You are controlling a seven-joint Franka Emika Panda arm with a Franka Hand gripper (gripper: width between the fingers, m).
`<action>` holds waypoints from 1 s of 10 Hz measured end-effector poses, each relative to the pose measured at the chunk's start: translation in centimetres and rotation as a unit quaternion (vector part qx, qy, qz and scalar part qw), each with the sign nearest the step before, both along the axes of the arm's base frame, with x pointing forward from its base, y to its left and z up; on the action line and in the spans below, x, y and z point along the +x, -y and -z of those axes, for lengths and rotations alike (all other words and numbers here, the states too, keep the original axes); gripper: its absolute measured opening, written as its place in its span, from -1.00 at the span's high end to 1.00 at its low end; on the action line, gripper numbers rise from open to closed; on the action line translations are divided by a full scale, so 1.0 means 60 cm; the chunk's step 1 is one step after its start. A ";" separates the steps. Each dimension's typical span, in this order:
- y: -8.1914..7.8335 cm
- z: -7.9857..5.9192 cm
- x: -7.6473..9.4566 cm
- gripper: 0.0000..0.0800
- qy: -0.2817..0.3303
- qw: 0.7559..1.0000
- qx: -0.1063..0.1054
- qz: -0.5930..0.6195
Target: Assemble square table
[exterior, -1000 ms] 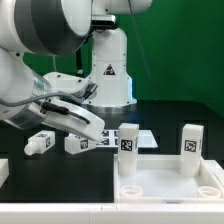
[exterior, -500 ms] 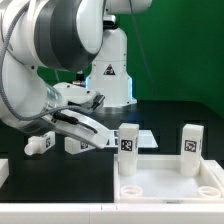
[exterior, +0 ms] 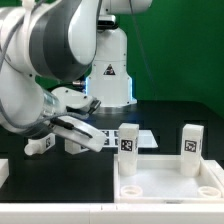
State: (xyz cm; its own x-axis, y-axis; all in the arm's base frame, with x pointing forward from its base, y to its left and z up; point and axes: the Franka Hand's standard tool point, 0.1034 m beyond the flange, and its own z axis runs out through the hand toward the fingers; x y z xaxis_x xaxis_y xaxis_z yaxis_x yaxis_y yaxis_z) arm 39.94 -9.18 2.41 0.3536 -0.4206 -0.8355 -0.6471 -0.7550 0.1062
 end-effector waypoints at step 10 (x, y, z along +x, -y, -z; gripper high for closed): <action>-0.020 0.029 -0.042 -0.62 -0.016 1.000 -0.004 -0.003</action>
Offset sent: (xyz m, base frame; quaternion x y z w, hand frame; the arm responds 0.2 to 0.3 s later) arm 0.0000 0.0000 0.0000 0.0000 0.0000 0.0000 1.0000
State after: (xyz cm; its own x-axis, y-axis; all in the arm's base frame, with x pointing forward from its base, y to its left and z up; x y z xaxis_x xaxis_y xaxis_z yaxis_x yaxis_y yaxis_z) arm 37.42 -7.97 0.67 0.3298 -0.4257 -0.8426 -0.6390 -0.7577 0.1326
